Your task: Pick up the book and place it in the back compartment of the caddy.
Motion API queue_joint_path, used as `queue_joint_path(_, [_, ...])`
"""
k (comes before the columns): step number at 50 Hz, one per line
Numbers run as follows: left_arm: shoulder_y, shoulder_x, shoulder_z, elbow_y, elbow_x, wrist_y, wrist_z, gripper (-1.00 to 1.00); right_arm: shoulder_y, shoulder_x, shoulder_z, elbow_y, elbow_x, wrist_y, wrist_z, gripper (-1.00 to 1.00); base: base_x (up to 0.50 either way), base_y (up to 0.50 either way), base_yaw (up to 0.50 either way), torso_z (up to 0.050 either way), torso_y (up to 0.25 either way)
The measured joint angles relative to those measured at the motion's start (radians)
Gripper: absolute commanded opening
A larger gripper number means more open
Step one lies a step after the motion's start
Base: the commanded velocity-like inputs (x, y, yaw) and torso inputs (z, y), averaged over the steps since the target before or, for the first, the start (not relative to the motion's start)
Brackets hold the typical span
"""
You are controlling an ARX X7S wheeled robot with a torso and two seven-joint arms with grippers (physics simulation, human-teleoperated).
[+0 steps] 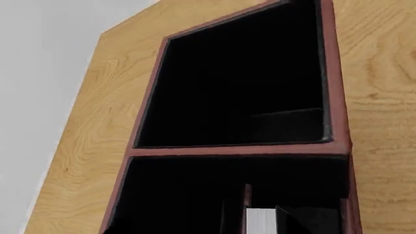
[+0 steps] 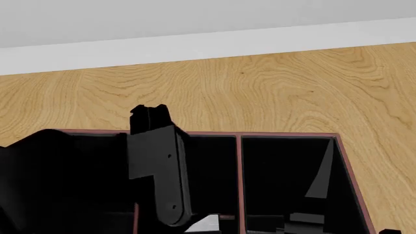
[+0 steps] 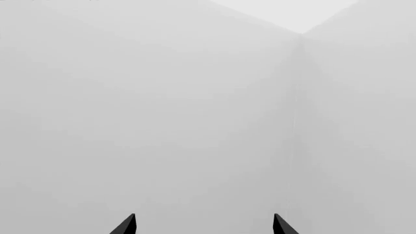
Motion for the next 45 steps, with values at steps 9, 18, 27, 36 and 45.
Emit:
queue_joint_path(9, [0.047, 0.004, -0.086, 0.013, 0.0, 0.046, -0.095, 1.0, 0.004, 0.002, -0.001, 0.014, 0.002, -0.018, -0.009, 1.0, 0.0, 0.0, 0.0, 0.0, 0.0])
queue_joint_path(18, [0.118, 0.021, -0.193, 0.023, -0.003, 0.108, -0.218, 1.0, 0.019, 0.004, -0.006, 0.043, 0.005, -0.048, -0.029, 1.0, 0.0, 0.0, 0.0, 0.0, 0.0])
queue_joint_path(27, [0.194, 0.041, -0.297, 0.03, -0.012, 0.176, -0.331, 1.0, 0.048, 0.008, -0.011, 0.062, 0.015, -0.06, -0.047, 1.0, 0.0, 0.0, 0.0, 0.0, 0.0])
queue_joint_path(36, [0.267, 0.058, -0.377, 0.042, -0.027, 0.238, -0.414, 1.0, 0.051, 0.01, -0.012, 0.084, 0.012, -0.088, -0.061, 1.0, 0.0, 0.0, 0.0, 0.0, 0.0])
queue_joint_path(45, [0.316, 0.078, -0.439, 0.051, -0.021, 0.3, -0.495, 1.0, 0.053, 0.014, -0.014, 0.077, 0.009, -0.087, -0.059, 1.0, 0.0, 0.0, 0.0, 0.0, 0.0])
